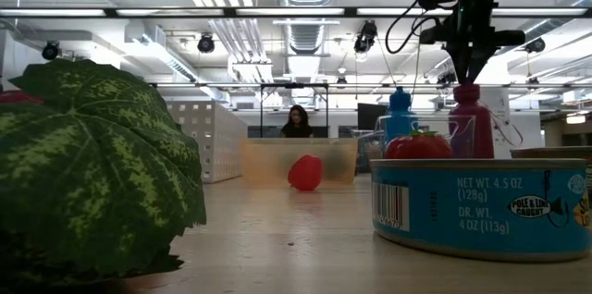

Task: Pick & Place Food Item
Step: Put the purple tumbler into the transparent bin

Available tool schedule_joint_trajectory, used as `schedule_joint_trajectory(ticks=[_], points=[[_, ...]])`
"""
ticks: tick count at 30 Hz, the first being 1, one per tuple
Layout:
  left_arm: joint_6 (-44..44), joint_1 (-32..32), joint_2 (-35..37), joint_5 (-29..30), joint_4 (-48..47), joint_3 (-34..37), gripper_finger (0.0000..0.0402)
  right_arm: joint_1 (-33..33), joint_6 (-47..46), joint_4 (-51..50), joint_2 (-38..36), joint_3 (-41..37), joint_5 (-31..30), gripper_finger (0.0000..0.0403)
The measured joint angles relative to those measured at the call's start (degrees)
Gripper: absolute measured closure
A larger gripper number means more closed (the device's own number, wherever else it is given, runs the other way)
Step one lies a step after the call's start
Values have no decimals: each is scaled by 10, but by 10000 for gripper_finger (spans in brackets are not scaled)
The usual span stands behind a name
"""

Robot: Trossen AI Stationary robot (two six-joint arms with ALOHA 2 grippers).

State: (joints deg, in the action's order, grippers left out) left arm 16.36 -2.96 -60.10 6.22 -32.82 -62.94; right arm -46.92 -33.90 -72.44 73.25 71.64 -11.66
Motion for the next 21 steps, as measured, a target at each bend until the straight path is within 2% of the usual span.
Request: schedule_joint_trajectory(ticks=[13,21], points=[[0,0,0,0,0,0,53,0,9,2,0,-2,-4,321],[0,0,0,0,0,0,53,0,9,4,0,-2,-4,338]])
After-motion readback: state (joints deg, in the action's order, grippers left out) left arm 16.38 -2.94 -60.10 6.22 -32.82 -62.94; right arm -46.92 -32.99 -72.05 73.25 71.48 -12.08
